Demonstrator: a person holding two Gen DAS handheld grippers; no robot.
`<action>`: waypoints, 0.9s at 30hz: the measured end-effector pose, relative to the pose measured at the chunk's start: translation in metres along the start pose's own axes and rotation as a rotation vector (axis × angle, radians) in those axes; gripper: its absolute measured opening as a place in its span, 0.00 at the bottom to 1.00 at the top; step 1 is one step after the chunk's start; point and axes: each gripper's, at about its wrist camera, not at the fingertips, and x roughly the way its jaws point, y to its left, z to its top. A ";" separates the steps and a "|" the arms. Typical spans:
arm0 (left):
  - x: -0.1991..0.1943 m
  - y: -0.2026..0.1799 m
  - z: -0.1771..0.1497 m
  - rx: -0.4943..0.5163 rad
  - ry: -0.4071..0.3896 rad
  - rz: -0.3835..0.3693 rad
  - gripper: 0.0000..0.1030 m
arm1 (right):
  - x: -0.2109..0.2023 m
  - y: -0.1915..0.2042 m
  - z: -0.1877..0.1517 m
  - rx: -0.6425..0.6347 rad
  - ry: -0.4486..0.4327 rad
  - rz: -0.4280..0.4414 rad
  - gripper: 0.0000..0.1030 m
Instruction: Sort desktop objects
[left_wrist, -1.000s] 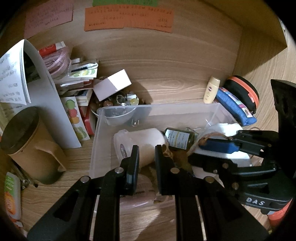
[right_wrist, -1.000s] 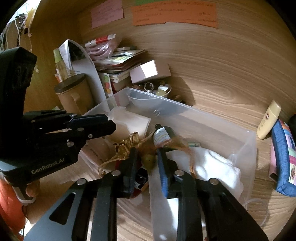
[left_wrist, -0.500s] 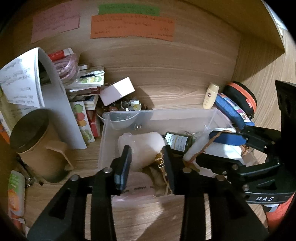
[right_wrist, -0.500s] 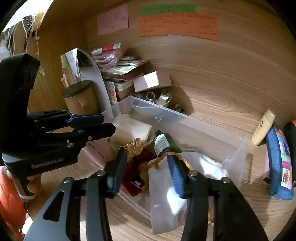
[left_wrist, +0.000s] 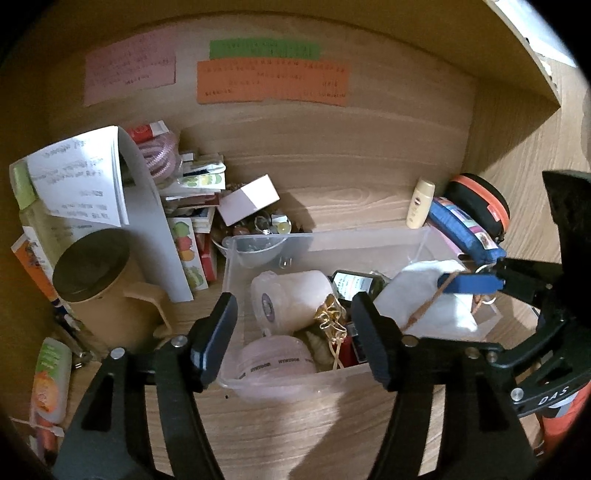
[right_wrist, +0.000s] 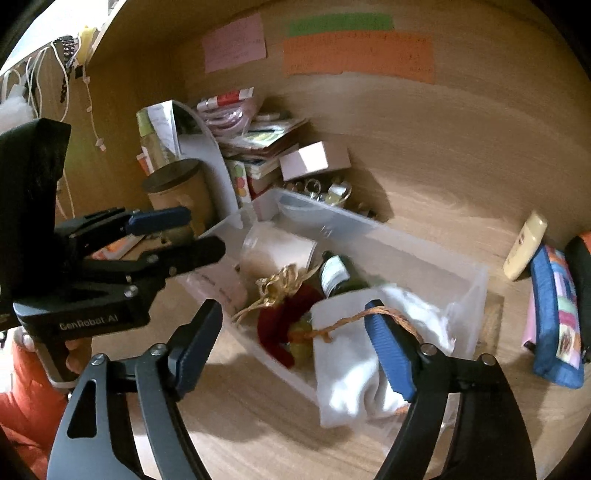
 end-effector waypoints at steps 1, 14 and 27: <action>-0.001 0.000 -0.001 0.000 -0.002 -0.001 0.63 | 0.000 0.000 -0.001 0.008 0.008 0.007 0.74; -0.023 -0.005 -0.003 0.005 -0.042 0.036 0.86 | -0.025 0.005 -0.020 0.016 0.029 0.045 0.75; -0.061 -0.015 -0.011 -0.012 -0.116 0.151 0.97 | -0.086 0.018 -0.028 0.014 -0.212 -0.168 0.88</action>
